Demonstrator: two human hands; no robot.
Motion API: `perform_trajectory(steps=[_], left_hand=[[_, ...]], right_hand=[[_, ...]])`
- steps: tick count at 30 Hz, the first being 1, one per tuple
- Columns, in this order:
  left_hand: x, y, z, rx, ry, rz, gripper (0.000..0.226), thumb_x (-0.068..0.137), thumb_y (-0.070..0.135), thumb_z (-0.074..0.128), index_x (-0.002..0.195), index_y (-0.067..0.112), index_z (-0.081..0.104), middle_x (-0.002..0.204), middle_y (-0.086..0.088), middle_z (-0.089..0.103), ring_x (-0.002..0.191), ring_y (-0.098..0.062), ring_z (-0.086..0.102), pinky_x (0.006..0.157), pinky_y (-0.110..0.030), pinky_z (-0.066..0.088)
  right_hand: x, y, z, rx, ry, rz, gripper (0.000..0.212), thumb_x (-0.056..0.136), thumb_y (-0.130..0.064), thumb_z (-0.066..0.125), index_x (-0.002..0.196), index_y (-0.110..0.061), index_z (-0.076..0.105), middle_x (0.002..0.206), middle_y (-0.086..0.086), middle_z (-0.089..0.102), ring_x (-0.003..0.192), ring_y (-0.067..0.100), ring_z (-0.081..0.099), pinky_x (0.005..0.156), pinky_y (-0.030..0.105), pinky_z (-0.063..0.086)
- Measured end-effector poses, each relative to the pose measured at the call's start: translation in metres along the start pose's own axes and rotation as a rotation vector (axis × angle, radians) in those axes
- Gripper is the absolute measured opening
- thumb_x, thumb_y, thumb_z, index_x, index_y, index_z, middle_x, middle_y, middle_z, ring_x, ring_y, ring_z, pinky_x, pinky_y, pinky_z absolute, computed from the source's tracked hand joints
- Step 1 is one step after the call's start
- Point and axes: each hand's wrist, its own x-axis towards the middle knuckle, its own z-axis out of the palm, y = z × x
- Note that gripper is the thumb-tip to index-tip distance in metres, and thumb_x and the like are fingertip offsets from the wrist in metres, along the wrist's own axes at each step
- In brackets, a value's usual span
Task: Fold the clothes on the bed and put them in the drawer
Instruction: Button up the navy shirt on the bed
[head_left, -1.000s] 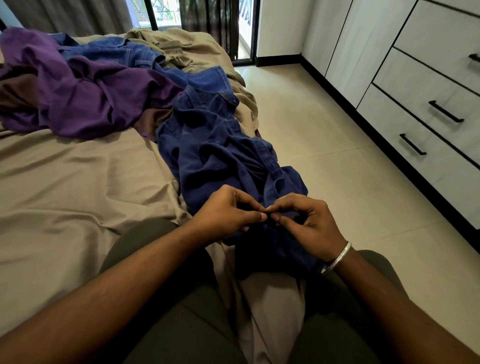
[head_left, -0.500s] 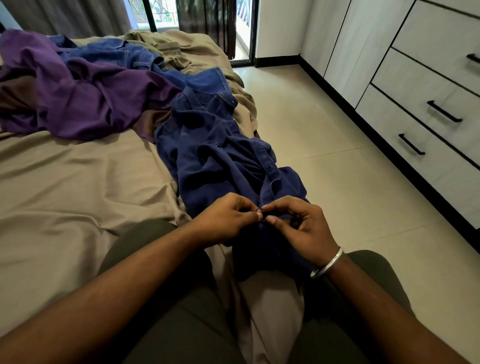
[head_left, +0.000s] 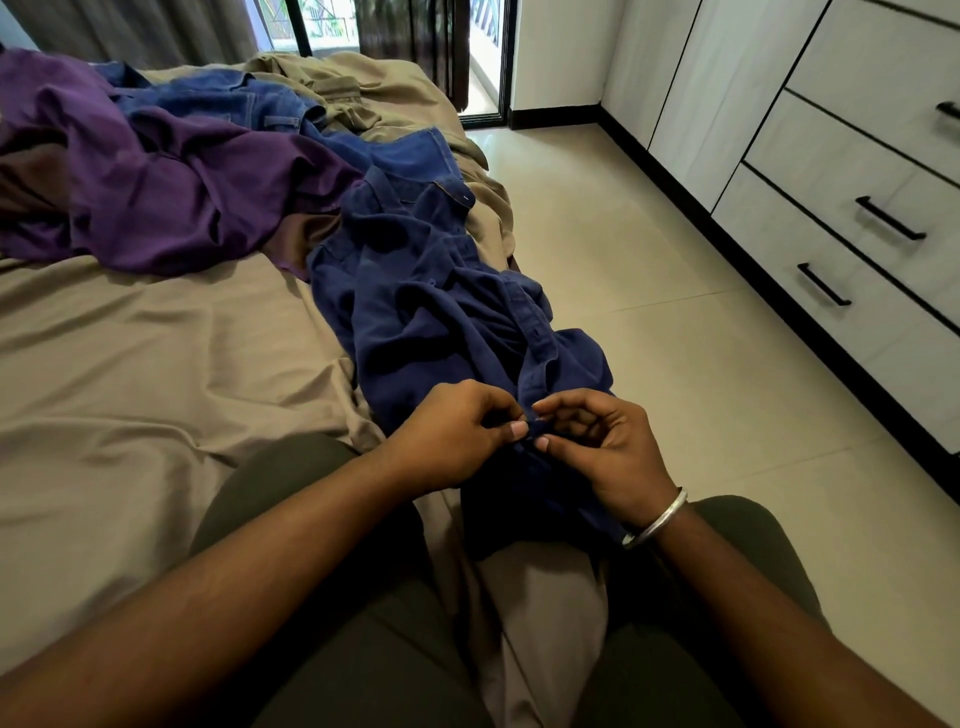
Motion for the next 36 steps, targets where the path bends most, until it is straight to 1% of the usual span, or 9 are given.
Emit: perform_trajectory(steps=[4, 8, 10, 13, 18, 23, 26, 31, 36], left_hand=[[-0.002, 0.001, 0.001, 0.155, 0.008, 0.112, 0.021, 0.099, 0.030, 0.057, 0.104, 0.016, 0.072, 0.085, 0.006, 0.069, 0.076, -0.007, 0.062, 0.062, -0.015, 0.040], [-0.002, -0.002, 0.003, 0.219, -0.056, 0.110, 0.025, 0.101, 0.031, 0.052, 0.106, 0.013, 0.069, 0.095, -0.001, 0.070, 0.085, -0.016, 0.064, 0.074, -0.032, 0.048], [-0.004, -0.001, 0.003, 0.182, -0.066, 0.128, 0.023, 0.099, 0.031, 0.057, 0.108, 0.014, 0.070, 0.097, 0.000, 0.072, 0.086, -0.013, 0.065, 0.075, -0.030, 0.049], [-0.006, 0.001, 0.003, 0.142, -0.063, 0.138, 0.022, 0.092, 0.030, 0.068, 0.108, 0.016, 0.072, 0.095, 0.004, 0.074, 0.084, -0.006, 0.066, 0.074, -0.023, 0.051], [-0.006, 0.002, 0.006, 0.175, -0.029, 0.110, 0.015, 0.087, 0.028, 0.069, 0.097, 0.019, 0.074, 0.081, 0.004, 0.071, 0.072, -0.008, 0.066, 0.071, -0.034, 0.055], [-0.008, 0.007, 0.000, 0.050, -0.022, 0.064, 0.013, 0.088, 0.022, 0.071, 0.099, 0.018, 0.077, 0.083, 0.007, 0.074, 0.073, 0.001, 0.067, 0.066, -0.018, 0.053], [-0.007, 0.010, -0.002, -0.080, -0.037, 0.001, 0.011, 0.088, 0.019, 0.072, 0.098, 0.017, 0.076, 0.072, 0.011, 0.070, 0.056, 0.008, 0.060, 0.053, -0.009, 0.045], [-0.008, 0.012, -0.001, -0.219, -0.086, -0.073, 0.005, 0.089, 0.017, 0.071, 0.092, 0.016, 0.074, 0.072, 0.004, 0.072, 0.054, -0.005, 0.065, 0.050, -0.019, 0.050], [-0.009, 0.015, -0.002, -0.229, -0.132, -0.039, 0.006, 0.089, 0.015, 0.071, 0.093, 0.017, 0.075, 0.061, 0.016, 0.067, 0.049, 0.002, 0.059, 0.048, -0.012, 0.043]], right_hand=[[0.002, 0.000, -0.001, 0.002, 0.029, 0.024, 0.038, 0.072, 0.017, 0.074, 0.094, -0.013, 0.069, 0.093, -0.003, 0.076, 0.088, 0.013, 0.072, 0.080, 0.023, 0.056], [0.001, 0.003, 0.002, 0.019, 0.053, 0.042, 0.037, 0.070, 0.020, 0.074, 0.090, -0.011, 0.068, 0.087, -0.001, 0.076, 0.083, 0.013, 0.073, 0.075, 0.023, 0.057], [0.000, 0.006, 0.002, 0.056, 0.087, 0.061, 0.035, 0.071, 0.021, 0.072, 0.089, -0.008, 0.068, 0.083, 0.001, 0.076, 0.080, 0.014, 0.073, 0.071, 0.023, 0.057], [-0.003, 0.010, 0.001, 0.110, 0.107, 0.099, 0.033, 0.073, 0.021, 0.070, 0.090, -0.007, 0.068, 0.082, 0.004, 0.075, 0.080, 0.017, 0.073, 0.068, 0.025, 0.058], [-0.006, 0.011, 0.002, 0.152, 0.101, 0.125, 0.033, 0.074, 0.020, 0.070, 0.094, -0.006, 0.068, 0.086, 0.006, 0.075, 0.083, 0.019, 0.073, 0.069, 0.026, 0.058], [-0.004, 0.011, -0.003, 0.260, 0.111, 0.176, 0.043, 0.070, 0.017, 0.071, 0.104, -0.008, 0.065, 0.106, 0.011, 0.069, 0.079, 0.024, 0.067, 0.067, 0.029, 0.058], [-0.005, 0.011, -0.004, 0.308, 0.081, 0.185, 0.041, 0.064, 0.000, 0.081, 0.102, -0.013, 0.070, 0.103, 0.008, 0.069, 0.083, 0.023, 0.067, 0.070, 0.029, 0.058], [-0.007, 0.008, -0.004, 0.368, 0.011, 0.213, 0.047, 0.054, -0.037, 0.094, 0.095, -0.022, 0.078, 0.098, 0.005, 0.073, 0.092, 0.020, 0.071, 0.073, 0.027, 0.058], [-0.009, 0.006, 0.002, 0.391, 0.105, 0.205, 0.029, 0.059, -0.024, 0.086, 0.085, -0.018, 0.078, 0.085, 0.006, 0.074, 0.083, 0.022, 0.073, 0.066, 0.027, 0.059]])
